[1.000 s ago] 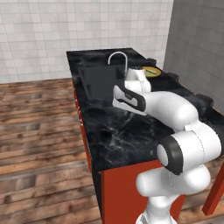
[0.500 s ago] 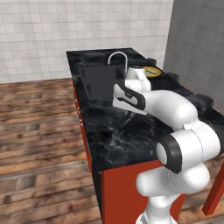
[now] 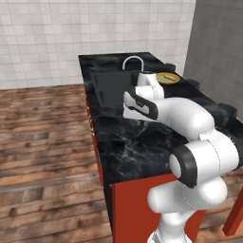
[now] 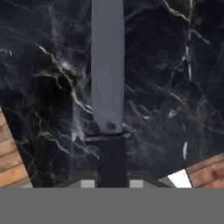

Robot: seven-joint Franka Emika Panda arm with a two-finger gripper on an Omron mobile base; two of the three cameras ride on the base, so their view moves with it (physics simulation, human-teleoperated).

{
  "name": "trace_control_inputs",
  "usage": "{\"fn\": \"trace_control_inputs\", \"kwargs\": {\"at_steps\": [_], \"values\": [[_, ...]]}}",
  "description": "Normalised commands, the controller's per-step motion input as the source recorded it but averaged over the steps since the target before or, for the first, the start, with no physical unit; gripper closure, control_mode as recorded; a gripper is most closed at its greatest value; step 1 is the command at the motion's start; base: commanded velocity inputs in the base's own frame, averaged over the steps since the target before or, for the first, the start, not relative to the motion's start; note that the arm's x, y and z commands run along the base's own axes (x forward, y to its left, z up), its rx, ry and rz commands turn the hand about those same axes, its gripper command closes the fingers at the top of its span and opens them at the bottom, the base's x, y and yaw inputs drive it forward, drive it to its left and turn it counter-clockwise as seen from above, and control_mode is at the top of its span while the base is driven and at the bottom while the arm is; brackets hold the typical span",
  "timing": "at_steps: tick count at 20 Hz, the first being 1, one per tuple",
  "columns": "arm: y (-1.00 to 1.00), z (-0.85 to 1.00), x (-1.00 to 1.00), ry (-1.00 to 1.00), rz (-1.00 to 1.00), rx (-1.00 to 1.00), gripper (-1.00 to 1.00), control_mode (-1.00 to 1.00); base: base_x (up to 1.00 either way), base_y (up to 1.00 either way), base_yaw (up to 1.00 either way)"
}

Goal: Retrieve the butter from the fridge and place it on a plate on the dining table. Then retrieve the butter knife by the fridge and place it near the plate.

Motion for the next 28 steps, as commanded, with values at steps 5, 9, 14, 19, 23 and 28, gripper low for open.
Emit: {"fn": "trace_control_inputs", "kwargs": {"at_steps": [5,9,14,19,23,28], "values": [[0.00,0.00,0.00,0.00,0.00,0.00,1.00,1.00,-0.51,-0.30,0.16],[0.00,0.00,0.00,0.00,0.00,0.00,1.00,1.00,-0.68,-0.63,0.03],[0.00,0.00,0.00,0.00,0.00,0.00,1.00,1.00,-0.45,-0.91,0.00],[0.00,0.00,0.00,0.00,0.00,0.00,1.00,1.00,-0.11,-1.00,0.01],[0.00,0.00,0.00,0.00,0.00,0.00,1.00,1.00,-0.02,-1.00,0.07],[0.00,0.00,0.00,0.00,0.00,0.00,1.00,1.00,0.00,-1.00,0.09]]}}
